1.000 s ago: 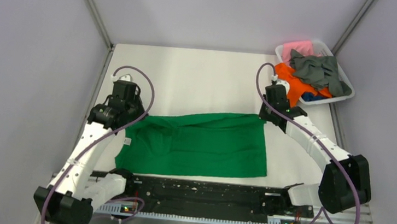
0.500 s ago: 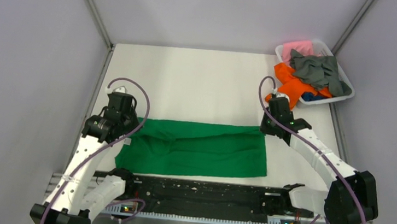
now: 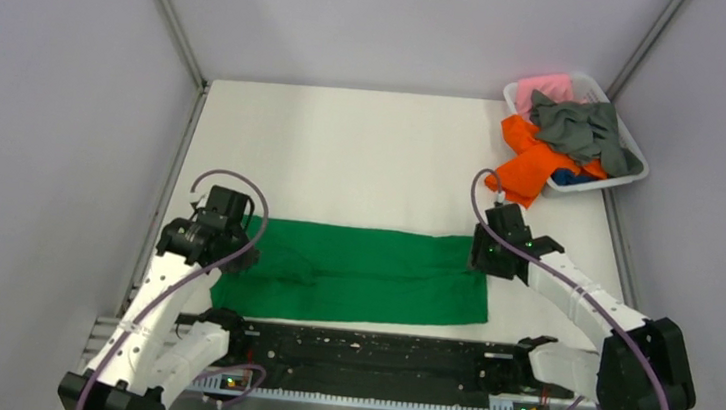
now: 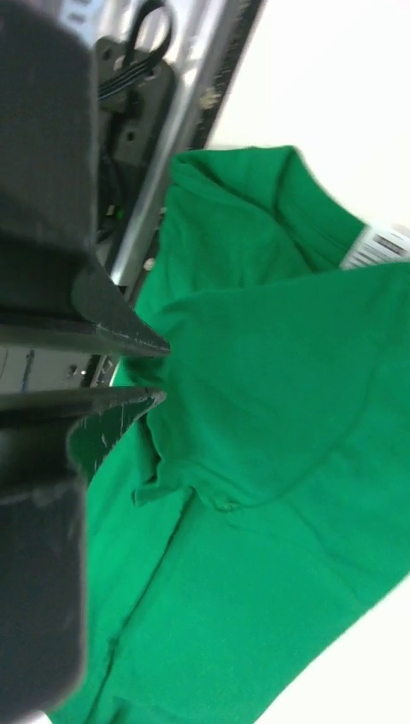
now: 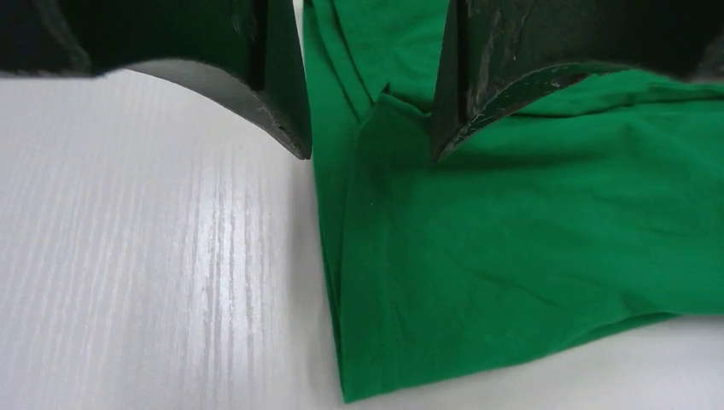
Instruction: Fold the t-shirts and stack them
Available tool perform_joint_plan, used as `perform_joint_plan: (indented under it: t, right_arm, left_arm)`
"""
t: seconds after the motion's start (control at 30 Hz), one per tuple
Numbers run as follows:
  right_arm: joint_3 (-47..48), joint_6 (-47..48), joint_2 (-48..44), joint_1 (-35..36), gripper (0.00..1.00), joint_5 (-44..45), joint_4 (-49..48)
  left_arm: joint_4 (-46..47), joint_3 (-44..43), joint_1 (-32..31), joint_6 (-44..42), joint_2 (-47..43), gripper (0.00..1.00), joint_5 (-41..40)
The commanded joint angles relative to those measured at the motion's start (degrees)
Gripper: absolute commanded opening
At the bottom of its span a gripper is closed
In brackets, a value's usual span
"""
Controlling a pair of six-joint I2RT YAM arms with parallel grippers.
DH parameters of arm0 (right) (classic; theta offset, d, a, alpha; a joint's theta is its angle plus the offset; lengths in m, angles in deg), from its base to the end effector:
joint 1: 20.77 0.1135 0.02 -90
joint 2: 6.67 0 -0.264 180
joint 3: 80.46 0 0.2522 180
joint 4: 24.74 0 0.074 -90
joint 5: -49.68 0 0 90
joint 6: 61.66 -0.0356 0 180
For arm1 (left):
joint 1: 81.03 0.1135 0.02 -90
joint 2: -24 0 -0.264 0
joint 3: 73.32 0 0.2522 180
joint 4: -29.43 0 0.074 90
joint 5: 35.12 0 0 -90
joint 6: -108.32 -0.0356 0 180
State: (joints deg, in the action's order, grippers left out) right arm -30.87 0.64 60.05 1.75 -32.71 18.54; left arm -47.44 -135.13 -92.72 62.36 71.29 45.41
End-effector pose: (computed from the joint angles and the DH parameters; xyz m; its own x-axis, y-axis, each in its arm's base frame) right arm 0.1964 0.0763 0.1867 -0.8596 0.1424 -0.4907 0.0908 0.9877 0.1276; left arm 0.1341 -0.0218 0.2741 -0.7105 -0.5532 -0.4349 -0.5131 0.8302 -0.2178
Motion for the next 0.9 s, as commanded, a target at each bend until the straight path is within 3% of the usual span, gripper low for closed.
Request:
perform_joint_plan:
  t: [0.0, 0.07, 0.2, 0.3, 0.53, 0.67, 0.87]
  right_arm:
    - [0.70, -3.85, -4.00, 0.61, 0.59, 4.68, 3.45]
    - [1.70, -4.10, -5.70, 0.63, 0.68, 6.71, 4.66]
    - [3.58, -4.01, -7.40, 0.60, 0.96, 6.86, 4.46]
    - [3.86, -2.66, -6.73, 0.66, 0.99, 3.62, 2.15]
    - [0.98, -0.89, -3.58, 1.17, 0.99, -17.39, -13.55]
    - [3.36, 0.81, 2.28, 3.88, 0.99, -19.66, -17.28]
    - [7.06, 3.87, 12.95, 7.92, 0.99, -17.31, -15.56]
  left_arm:
    - [-9.10, 2.62, 0.08, 7.36, -3.00, 0.47, -0.89]
    - [-10.10, 3.35, 0.08, 7.41, -5.19, 0.74, -0.41]
    - [-6.70, 0.84, 0.08, 5.17, -8.57, 0.86, 3.31]
    - [-2.53, -0.80, 0.08, 3.70, -8.71, 0.98, 4.48]
    - [18.76, 7.35, 0.08, 4.48, 2.67, 0.99, 16.33]
    - [30.93, 12.03, 0.08, 8.56, 14.26, 0.98, 17.51]
    - [35.30, 9.46, 0.15, 9.91, 31.01, 0.98, 11.51]
